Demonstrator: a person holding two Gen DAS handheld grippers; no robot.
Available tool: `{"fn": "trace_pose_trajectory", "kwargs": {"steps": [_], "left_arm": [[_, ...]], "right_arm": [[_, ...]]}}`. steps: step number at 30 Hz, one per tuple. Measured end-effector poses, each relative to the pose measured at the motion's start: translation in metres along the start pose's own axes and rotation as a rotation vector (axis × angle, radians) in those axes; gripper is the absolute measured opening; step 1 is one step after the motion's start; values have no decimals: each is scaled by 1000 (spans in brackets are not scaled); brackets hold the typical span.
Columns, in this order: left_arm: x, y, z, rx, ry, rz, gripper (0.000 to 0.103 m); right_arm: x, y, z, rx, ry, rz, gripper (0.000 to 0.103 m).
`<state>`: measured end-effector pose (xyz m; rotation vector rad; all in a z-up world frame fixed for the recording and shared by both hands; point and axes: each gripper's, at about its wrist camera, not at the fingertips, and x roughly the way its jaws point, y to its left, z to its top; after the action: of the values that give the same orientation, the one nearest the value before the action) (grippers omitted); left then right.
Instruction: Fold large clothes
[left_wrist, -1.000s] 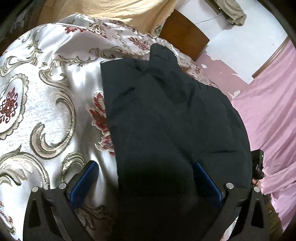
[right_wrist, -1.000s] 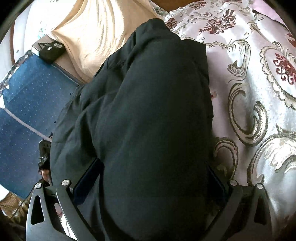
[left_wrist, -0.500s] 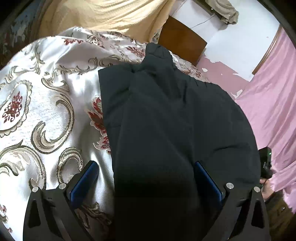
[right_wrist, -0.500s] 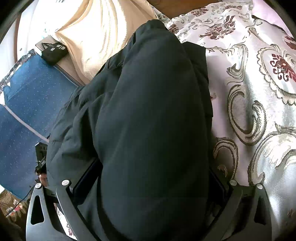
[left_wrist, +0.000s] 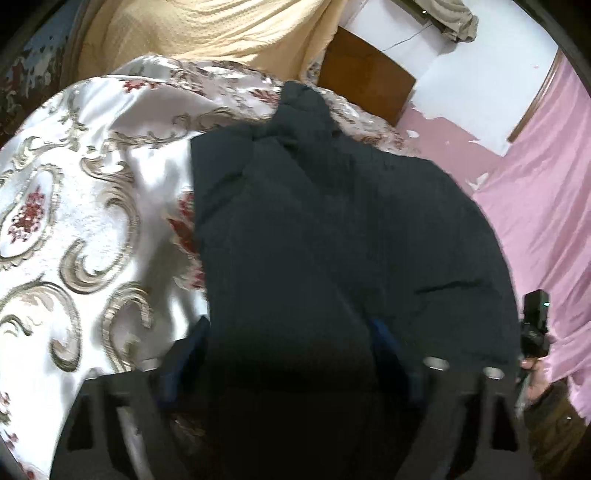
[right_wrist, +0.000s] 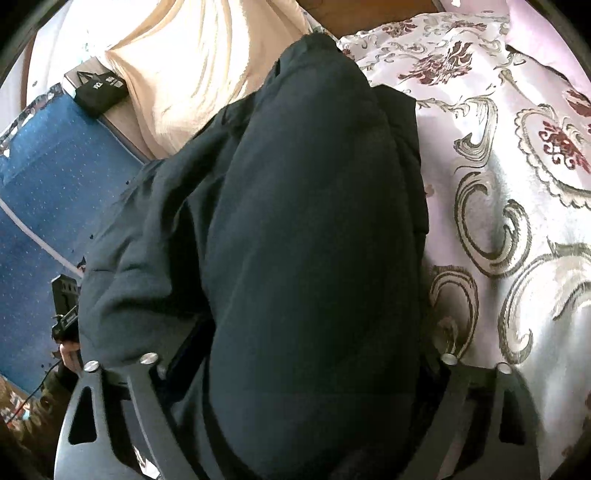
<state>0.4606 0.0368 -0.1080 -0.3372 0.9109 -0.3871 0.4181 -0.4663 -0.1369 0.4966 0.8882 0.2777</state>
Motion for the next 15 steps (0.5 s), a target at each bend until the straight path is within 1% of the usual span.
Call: {"fn": "trace_pose_trajectory", "kwargs": {"steps": [1,2,3,4,5,6,7,8,9,10,12,14,15], "left_arm": [[-1,-4,0,8,-3,18,70],[-2,-8,1,20,-2,37,68],[-2,-11,1,24,0,52,64],[-2,-14,2,21,2,67,56],[-4,-16,2,20,-5,77,51],[-6,-20,3,20,-13,93,42],[-9,-25,5,28,-18,113,33],[-12,-28,6,34,-25,131,29],[-15,-34,8,39,-33,152,23],[-19,-39,9,46,-43,172,19],[-29,-54,12,76,-67,222,15],[-39,-70,15,122,-94,266,12],[-46,-77,17,129,-107,271,11]], "right_arm": [[-2,2,-1,-1,-5,-4,80],[-4,4,-2,-2,-11,-9,75],[-6,5,-3,-1,-15,-12,71],[-9,8,-3,2,-20,-19,68],[-11,11,-3,7,-24,-28,63],[-12,13,-2,8,-27,-34,55],[-16,18,-2,1,-35,-45,51],[-21,24,-1,-9,-46,-60,44],[-25,31,0,-18,-52,-74,38],[-29,36,1,-27,-57,-88,35],[-40,49,2,-41,-74,-118,27],[-52,62,4,-59,-103,-138,24],[-60,67,5,-68,-121,-143,23]]}}
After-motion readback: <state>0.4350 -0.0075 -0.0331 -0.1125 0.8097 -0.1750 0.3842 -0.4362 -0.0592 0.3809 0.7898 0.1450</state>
